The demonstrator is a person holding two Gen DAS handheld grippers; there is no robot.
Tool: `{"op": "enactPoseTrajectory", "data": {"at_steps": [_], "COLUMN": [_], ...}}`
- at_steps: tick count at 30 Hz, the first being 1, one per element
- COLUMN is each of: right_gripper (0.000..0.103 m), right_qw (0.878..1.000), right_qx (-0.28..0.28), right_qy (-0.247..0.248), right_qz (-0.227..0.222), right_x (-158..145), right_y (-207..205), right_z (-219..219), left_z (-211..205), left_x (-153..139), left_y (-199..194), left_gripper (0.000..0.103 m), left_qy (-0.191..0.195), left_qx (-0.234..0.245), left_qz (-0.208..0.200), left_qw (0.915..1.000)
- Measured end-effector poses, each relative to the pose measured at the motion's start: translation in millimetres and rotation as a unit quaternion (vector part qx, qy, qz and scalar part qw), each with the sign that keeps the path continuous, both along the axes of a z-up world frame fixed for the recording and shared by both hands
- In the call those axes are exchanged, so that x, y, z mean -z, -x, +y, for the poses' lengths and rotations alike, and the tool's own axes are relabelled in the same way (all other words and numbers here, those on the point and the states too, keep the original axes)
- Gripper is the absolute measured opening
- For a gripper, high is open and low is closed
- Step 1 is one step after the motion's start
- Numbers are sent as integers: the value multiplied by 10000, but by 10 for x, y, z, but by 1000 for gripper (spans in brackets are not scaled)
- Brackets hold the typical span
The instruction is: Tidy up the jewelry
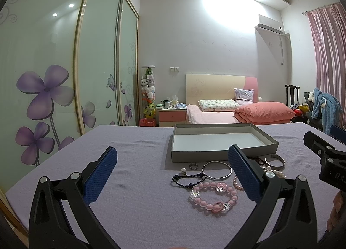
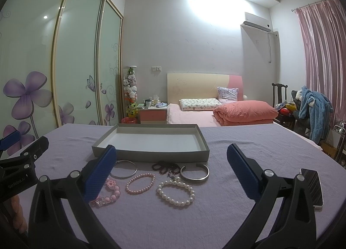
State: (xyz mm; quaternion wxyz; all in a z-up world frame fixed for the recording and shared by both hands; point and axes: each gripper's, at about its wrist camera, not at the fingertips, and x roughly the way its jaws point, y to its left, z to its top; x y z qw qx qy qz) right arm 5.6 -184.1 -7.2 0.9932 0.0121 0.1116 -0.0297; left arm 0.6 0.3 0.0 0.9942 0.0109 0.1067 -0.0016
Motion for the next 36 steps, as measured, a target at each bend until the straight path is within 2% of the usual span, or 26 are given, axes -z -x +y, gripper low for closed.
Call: {"op": "enactPoseTrajectory", "data": {"at_steps": [14,18,23,29,30,31,33,36], "right_gripper": [99,99,99,99,93,83,71,59], "right_qw": [10000,9999,9979,9861,9830,9808,9748,9683], "right_qx": [-4,12,12,83,105,107,88,87], "right_qy": [-4,-37,-143,-184,-191,-192,-220,-187], "right_qz": [12,147,639,1649,1826,1936,2218,2491], "right_x": [11,39,171,427,473,501,567,651], "right_y": [4,-74,-234,-553,-615,-659,-771,-902], "right_z": [-16,-61,-156,-256,-266,-271,-286,-288], "left_z": [0,-27,-50,7,15,18,16,13], "left_x": [1,22,129,263,264,277,313,370], "left_y": [-2,-35,-186,-379,-404,-443,-509,-589], "left_gripper": [101,101,101,101,101,101,101,101], "left_qy": [-6,-22,5,56,27,-15,-76,-109], "left_qx": [-4,-45,11,205,210,206,246,331], "left_qz": [16,134,560,1318,1409,1522,1713,1976], "left_qw": [10000,9999,9984,9911,9898,9881,9849,9797]}}
